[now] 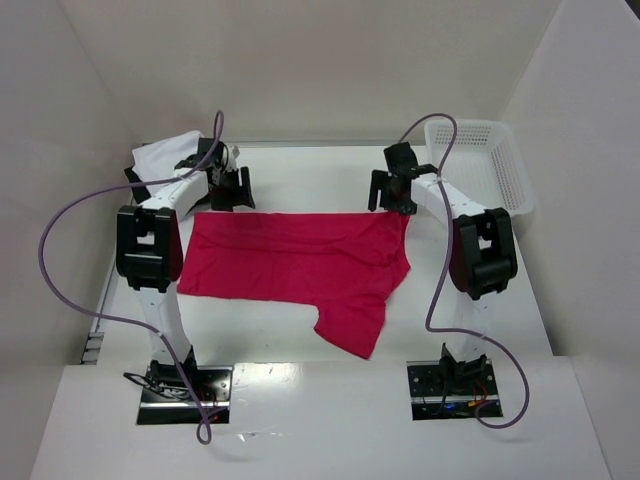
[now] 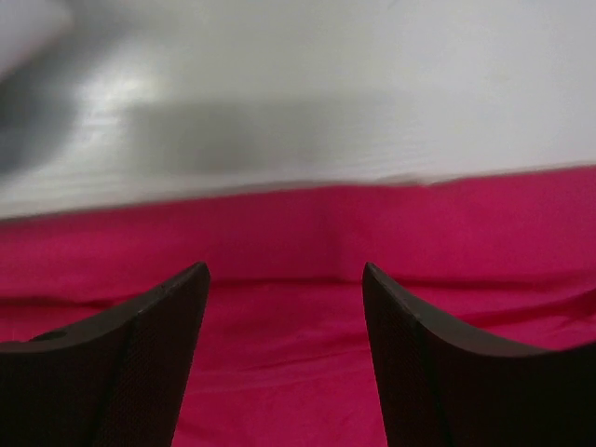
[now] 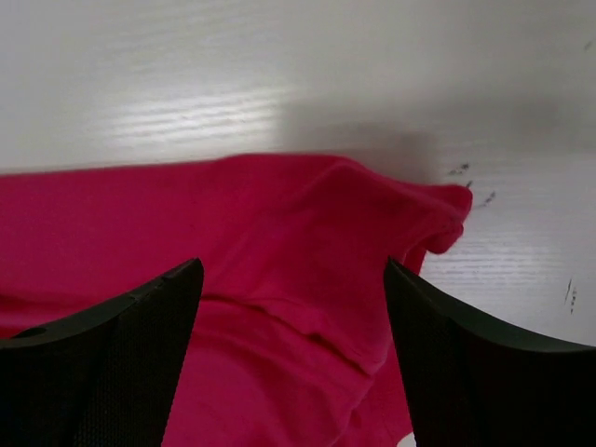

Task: Fold and stack the t-shirts
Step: Fold the flattened tshirt in 1/3 of the way

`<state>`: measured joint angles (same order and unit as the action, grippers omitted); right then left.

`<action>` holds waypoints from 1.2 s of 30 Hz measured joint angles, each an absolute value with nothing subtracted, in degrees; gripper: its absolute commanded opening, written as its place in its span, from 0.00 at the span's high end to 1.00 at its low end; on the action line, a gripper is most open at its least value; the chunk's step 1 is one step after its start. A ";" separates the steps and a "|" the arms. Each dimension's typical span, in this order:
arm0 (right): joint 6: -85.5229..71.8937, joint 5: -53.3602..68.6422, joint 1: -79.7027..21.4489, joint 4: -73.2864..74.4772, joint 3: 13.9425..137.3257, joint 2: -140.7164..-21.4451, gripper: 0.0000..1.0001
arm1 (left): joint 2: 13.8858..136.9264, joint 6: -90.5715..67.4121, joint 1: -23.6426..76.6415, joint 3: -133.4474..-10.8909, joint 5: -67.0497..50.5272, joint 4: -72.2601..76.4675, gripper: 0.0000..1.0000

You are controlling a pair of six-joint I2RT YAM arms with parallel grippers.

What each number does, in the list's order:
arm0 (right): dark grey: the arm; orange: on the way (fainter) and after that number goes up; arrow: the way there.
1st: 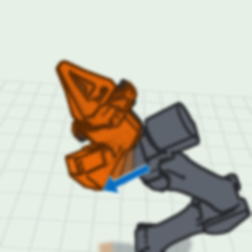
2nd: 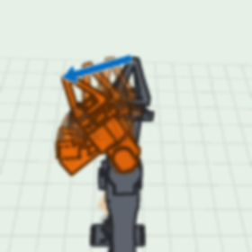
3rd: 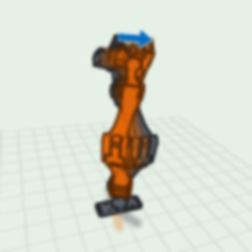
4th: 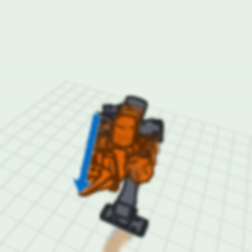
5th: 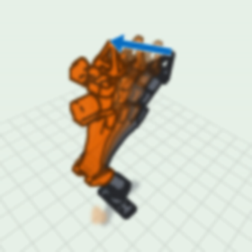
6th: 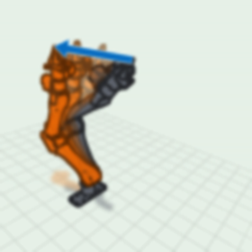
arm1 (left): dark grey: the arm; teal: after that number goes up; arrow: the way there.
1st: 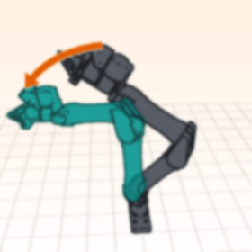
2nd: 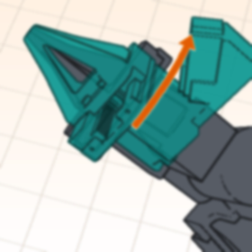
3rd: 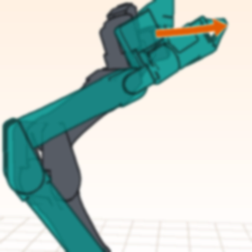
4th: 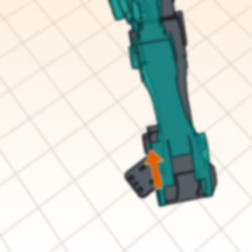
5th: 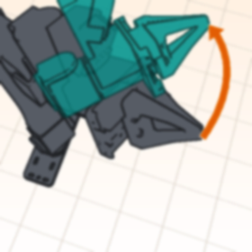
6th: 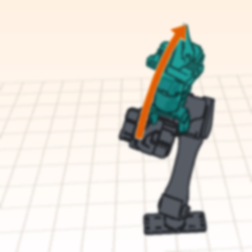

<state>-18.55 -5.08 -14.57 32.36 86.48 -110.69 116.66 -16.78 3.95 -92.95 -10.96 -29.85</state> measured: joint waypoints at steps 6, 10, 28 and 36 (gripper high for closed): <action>-18.59 -7.75 -14.57 34.46 82.81 -111.44 0.16 | 116.27 -16.45 3.33 -87.18 -6.44 -32.56 0.26; -18.68 -9.15 -14.57 34.33 82.81 -112.33 0.31 | 116.01 -16.58 2.42 -84.07 -3.60 -32.40 0.36; -18.79 -8.27 -14.59 34.04 86.83 -119.50 1.00 | 116.01 -16.58 -0.56 -83.18 -1.15 -31.94 0.94; -18.79 -9.82 -13.32 34.57 96.14 -125.49 1.00 | 121.10 -16.71 -0.08 -90.72 -1.87 -33.08 0.99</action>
